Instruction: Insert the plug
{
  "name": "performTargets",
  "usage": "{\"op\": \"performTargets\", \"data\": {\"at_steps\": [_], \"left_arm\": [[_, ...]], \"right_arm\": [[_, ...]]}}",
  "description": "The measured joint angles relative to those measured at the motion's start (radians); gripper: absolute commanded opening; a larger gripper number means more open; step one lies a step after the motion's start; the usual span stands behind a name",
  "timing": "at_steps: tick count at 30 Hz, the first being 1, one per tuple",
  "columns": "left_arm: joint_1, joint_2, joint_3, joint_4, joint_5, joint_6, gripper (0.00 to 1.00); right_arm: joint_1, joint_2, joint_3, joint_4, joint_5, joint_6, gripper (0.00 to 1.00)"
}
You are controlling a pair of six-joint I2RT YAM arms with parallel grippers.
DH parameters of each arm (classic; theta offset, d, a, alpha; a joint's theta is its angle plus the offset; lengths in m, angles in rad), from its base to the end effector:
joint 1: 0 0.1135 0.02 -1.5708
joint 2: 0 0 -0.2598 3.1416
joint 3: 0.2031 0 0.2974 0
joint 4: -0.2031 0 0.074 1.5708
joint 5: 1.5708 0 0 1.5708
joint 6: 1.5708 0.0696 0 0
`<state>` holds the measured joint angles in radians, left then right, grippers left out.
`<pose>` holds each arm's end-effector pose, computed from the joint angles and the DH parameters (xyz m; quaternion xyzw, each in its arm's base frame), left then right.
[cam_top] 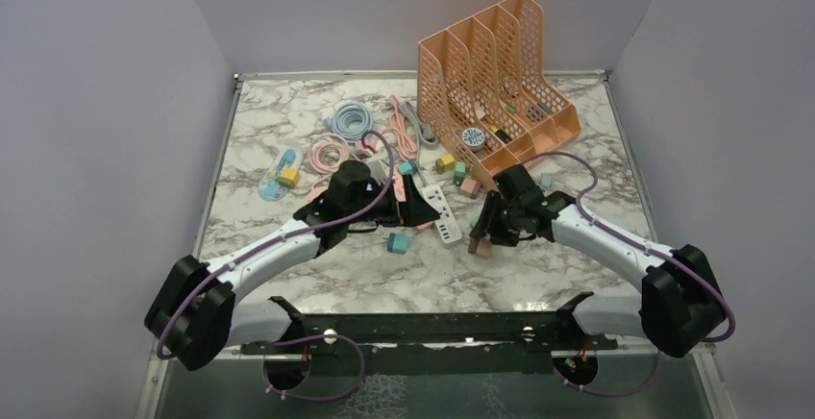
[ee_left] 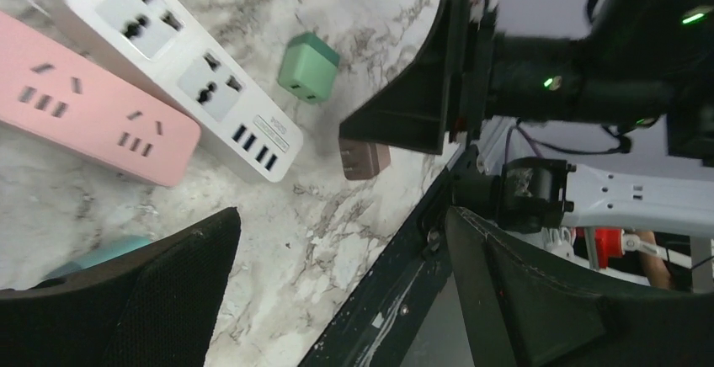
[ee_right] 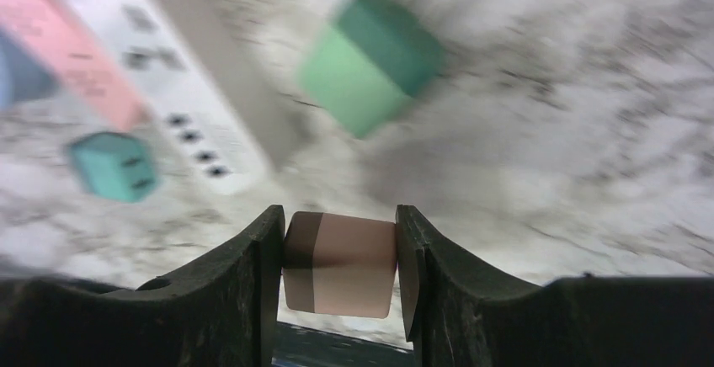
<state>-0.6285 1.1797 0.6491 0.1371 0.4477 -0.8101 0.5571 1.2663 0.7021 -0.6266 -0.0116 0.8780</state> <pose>0.2483 -0.2177 0.2056 0.0492 0.8188 -0.4956 0.2856 0.2318 0.1453 0.1229 0.1558 0.9695 0.1285 0.1385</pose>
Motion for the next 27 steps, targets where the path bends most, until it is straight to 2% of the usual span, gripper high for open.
{"op": "performTargets", "data": {"at_steps": [3, 7, 13, 18, 24, 27], "left_arm": [[-0.068, 0.073, 0.004, 0.038, -0.004, -0.015, 0.91], [-0.134, 0.148, 0.025, 0.069, -0.008, -0.032, 0.81], [-0.145, 0.166, 0.032, 0.13, -0.044, -0.056, 0.58], [-0.145, 0.161, 0.028, 0.17, -0.108, -0.087, 0.5], [-0.145, 0.114, 0.003, 0.2, -0.175, -0.119, 0.11], [-0.146, 0.111, 0.001, 0.203, -0.188, -0.119, 0.01]], "right_arm": [[0.016, 0.001, 0.055, 0.079, -0.049, 0.027, 0.34], [0.038, 0.011, 0.13, 0.186, -0.108, 0.069, 0.34], [0.044, 0.017, 0.169, 0.296, -0.183, 0.116, 0.34], [0.044, 0.017, 0.169, 0.319, -0.216, 0.125, 0.34], [0.044, 0.017, 0.169, 0.338, -0.237, 0.129, 0.37], [0.044, 0.016, 0.169, 0.344, -0.238, 0.128, 0.51]]}}
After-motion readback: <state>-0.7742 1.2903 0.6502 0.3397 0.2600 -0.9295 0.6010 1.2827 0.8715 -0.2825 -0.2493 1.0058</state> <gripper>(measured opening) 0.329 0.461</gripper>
